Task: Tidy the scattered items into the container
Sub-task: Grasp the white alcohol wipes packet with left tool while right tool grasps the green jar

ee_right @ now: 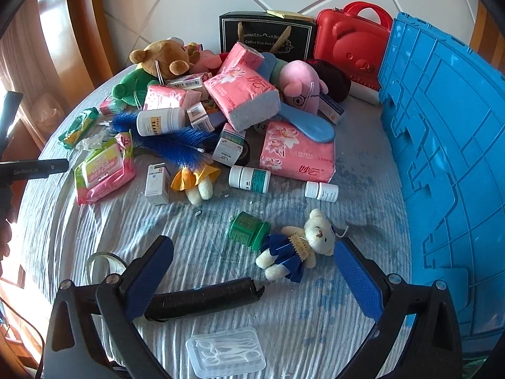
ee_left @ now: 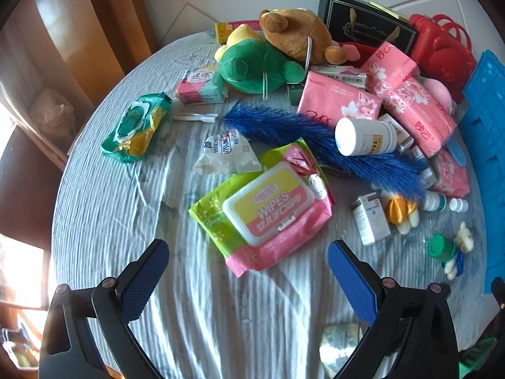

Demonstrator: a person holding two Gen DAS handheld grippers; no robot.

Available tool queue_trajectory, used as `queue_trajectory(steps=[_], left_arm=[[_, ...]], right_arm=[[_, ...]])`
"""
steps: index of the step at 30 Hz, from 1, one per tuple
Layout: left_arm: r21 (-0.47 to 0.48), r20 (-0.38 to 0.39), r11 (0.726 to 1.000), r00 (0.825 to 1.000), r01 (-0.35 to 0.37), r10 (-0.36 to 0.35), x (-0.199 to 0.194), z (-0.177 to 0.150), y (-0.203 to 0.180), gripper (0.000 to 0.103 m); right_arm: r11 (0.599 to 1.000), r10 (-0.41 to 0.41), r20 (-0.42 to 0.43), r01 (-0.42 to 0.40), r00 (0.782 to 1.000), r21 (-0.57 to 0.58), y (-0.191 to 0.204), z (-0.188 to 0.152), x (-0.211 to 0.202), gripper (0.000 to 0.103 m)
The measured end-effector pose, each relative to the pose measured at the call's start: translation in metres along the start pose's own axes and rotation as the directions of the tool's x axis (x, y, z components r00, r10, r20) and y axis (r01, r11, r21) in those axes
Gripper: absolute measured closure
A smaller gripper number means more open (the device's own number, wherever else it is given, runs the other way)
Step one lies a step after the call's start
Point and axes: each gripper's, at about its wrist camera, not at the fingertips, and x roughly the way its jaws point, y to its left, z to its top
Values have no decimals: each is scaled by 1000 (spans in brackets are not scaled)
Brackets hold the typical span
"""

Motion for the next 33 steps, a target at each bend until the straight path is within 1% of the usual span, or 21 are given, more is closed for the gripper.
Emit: queue_trajectory(steps=[3, 6, 9, 11, 14, 16, 19, 21, 23, 27, 30, 33], left_arm=[[-3, 3, 1000, 1000, -1, 1, 18, 11, 10, 1], [-15, 9, 1000, 1000, 3, -3, 37, 29, 18, 1], [-49, -1, 999, 1000, -1, 1, 57, 51, 25, 1], [-71, -21, 997, 1000, 2, -3, 72, 63, 28, 2], [-73, -41, 997, 999, 7, -10, 91, 76, 28, 4], [-68, -59, 998, 998, 8, -12, 103, 82, 26, 8], [-70, -88, 998, 996, 6, -13, 118, 85, 25, 22], [-81, -105, 997, 994, 21, -29, 125, 86, 26, 41], [-76, -112, 997, 993, 19, -28, 128, 86, 26, 43], [-71, -94, 997, 995, 12, -18, 124, 83, 28, 51], [-83, -86, 996, 996, 13, -21, 118, 81, 32, 54], [-83, -75, 996, 997, 14, -20, 115, 81, 34, 54]], right_arm=[[1000, -6, -12, 6, 1000, 12, 8, -2, 6, 0], [1000, -9, -30, 9, 1000, 11, 15, -4, 12, 0], [1000, -11, -48, 12, 999, 15, 19, -4, 18, 0], [1000, -15, -49, 16, 999, 19, 20, -3, 20, 0], [999, -25, -60, 26, 998, 22, 18, -3, 29, 0], [999, -33, -82, 35, 996, 26, 15, -3, 40, 0], [998, -38, -98, 42, 994, 38, 12, -3, 55, 0], [998, -38, -106, 43, 994, 51, 9, -2, 65, 0], [997, -43, -115, 49, 992, 51, 8, -1, 75, 0], [997, -61, -101, 65, 993, 34, 10, 3, 90, 0], [996, -79, -97, 82, 992, 30, 10, 6, 102, 0], [993, -94, -150, 103, 984, 55, 5, 4, 121, 0]])
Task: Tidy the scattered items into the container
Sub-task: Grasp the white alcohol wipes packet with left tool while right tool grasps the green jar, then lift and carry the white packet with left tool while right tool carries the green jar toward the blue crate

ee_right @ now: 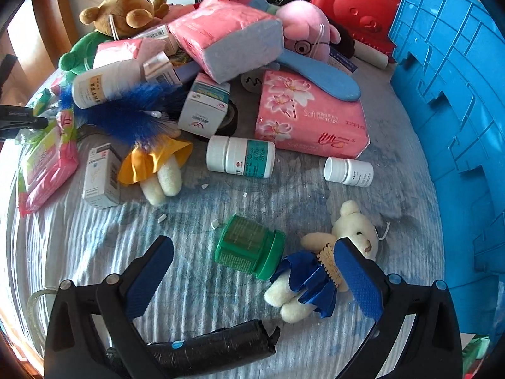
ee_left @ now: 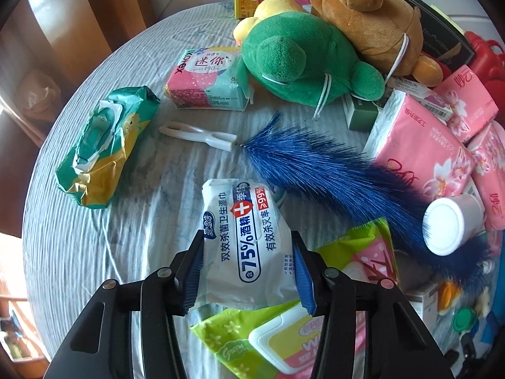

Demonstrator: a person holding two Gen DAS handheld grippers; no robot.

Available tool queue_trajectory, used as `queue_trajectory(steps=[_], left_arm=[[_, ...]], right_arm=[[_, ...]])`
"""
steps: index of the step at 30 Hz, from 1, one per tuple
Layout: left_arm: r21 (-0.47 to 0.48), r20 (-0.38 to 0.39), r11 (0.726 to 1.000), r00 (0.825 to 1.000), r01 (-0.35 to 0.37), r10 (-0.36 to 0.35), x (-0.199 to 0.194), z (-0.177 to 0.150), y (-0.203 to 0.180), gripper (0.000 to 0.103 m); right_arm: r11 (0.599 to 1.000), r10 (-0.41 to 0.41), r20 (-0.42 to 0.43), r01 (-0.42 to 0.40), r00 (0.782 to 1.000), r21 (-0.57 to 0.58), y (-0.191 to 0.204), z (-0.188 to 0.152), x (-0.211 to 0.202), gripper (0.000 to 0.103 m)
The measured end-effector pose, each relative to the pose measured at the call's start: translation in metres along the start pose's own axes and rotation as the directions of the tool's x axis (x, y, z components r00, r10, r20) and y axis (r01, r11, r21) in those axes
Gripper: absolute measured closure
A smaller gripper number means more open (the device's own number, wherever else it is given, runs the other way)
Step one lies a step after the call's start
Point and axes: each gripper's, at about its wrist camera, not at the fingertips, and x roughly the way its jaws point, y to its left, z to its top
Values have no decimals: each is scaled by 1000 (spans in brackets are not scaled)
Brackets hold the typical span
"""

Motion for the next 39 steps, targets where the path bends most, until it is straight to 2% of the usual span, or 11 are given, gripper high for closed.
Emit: queue_trajectory(steps=[2, 9, 28, 33, 39], left_arm=[[-6, 7, 1000, 1000, 5, -5, -4, -1, 2, 54], [-20, 16, 1000, 1000, 10, -10, -10, -3, 7, 54], [-44, 62, 999, 998, 29, -27, -50, -18, 20, 54], [-40, 84, 999, 996, 29, -26, -68, -23, 25, 54], [-34, 128, 998, 991, 43, -39, -101, -27, 29, 54]], right_arm=[[1000, -14, -15, 14, 1000, 2, -1, -1, 8, 2], [1000, -20, -45, 19, 999, -2, 0, 3, 18, 50], [1000, 3, 23, -3, 1000, -8, 8, 3, -28, 50], [1000, 20, 44, -20, 999, -11, 9, 4, -47, 50], [999, 34, 94, -33, 995, -16, 16, 3, -88, 51]])
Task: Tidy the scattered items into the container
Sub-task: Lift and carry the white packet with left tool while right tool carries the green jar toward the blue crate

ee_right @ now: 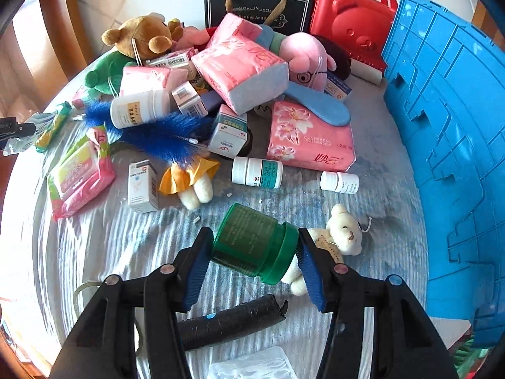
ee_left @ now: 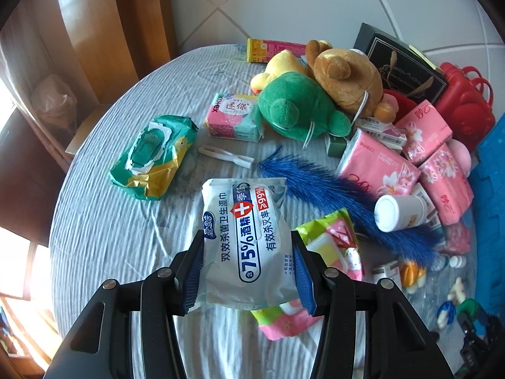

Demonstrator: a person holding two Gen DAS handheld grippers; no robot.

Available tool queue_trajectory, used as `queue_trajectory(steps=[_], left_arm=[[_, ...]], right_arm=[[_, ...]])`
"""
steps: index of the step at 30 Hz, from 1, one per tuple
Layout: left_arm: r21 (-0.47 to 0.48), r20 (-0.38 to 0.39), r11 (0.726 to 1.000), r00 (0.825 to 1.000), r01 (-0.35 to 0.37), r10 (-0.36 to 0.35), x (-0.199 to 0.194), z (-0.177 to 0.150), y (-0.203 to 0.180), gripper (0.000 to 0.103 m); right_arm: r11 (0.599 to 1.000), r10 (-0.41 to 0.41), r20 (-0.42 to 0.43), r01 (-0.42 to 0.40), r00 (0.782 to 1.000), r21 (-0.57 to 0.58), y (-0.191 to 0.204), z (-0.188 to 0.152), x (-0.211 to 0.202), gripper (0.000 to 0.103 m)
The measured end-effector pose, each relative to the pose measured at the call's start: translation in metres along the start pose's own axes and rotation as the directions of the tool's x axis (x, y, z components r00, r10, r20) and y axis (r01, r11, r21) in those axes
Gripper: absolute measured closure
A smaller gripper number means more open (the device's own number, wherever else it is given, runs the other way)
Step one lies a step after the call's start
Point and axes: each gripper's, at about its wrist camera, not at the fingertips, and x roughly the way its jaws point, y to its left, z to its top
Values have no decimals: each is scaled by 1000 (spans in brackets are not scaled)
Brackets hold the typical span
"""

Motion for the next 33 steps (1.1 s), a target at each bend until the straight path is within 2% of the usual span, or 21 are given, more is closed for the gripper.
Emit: queue_trajectory(steps=[11, 19, 26, 33], left_arm=[[-23, 75, 998, 996, 53, -51, -69, 9, 13, 54], [-8, 135, 997, 988, 77, -76, -112, 7, 8, 54], [14, 172, 997, 982, 71, -72, -144, -2, -11, 54], [30, 219, 998, 974, 59, -65, -180, -11, -46, 54]], right_arm=[[999, 37, 104, -34, 994, -31, 22, 19, -79, 51], [995, 87, 199, -77, 976, -60, 35, 33, -135, 50], [990, 134, 268, -116, 954, -81, 24, 40, -167, 50], [983, 173, 311, -146, 934, -107, -5, 40, -188, 50]])
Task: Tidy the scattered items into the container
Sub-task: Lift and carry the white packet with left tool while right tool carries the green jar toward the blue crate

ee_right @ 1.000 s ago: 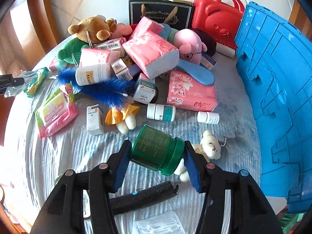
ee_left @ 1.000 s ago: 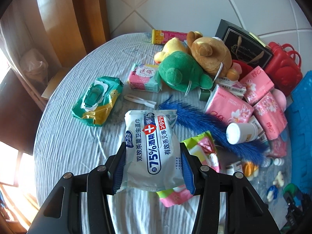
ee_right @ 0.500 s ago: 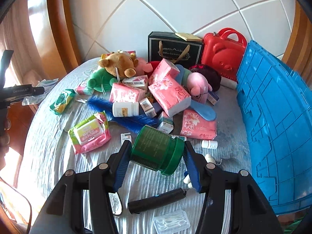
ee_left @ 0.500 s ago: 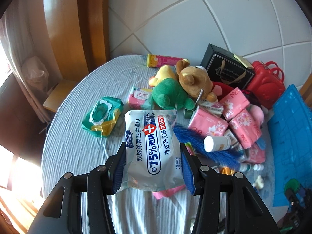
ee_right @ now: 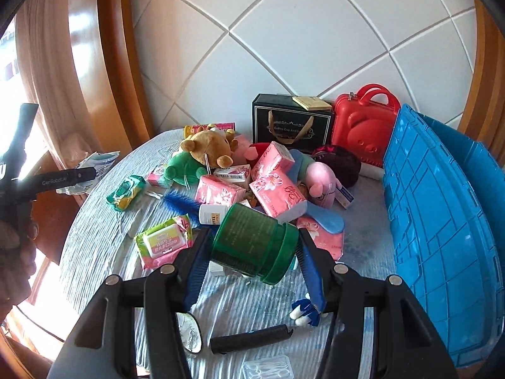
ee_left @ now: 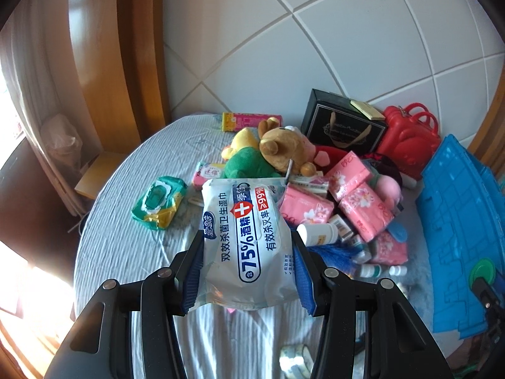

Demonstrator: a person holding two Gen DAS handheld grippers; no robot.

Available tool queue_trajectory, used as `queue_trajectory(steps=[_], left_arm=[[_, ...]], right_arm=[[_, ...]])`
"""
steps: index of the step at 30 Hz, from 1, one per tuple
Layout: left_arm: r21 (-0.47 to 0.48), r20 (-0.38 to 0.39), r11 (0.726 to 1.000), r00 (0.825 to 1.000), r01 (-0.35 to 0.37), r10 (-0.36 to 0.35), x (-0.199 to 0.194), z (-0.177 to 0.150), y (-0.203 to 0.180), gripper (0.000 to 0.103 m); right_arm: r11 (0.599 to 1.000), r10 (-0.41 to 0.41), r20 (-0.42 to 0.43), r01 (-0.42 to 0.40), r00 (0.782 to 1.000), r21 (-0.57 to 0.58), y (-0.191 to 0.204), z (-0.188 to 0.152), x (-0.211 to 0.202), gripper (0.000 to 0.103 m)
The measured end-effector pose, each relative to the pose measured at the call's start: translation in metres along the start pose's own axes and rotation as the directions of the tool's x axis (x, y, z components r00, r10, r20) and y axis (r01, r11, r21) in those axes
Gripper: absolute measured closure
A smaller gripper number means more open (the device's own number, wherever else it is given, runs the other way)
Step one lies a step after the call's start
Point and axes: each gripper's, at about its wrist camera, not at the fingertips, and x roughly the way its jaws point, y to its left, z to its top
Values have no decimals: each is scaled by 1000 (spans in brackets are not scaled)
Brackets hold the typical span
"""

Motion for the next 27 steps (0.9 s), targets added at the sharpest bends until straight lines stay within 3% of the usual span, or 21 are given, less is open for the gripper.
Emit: queue_trajectory(steps=[17, 27], left_arm=[[17, 88, 1000, 996, -1, 0, -53, 5, -98, 54], [88, 120, 995, 992, 40, -50, -66, 13, -172, 54]], right_arm=[[999, 33, 70, -33, 997, -3, -86, 9, -40, 50], [999, -2, 120, -3, 993, 37, -140, 10, -61, 50]])
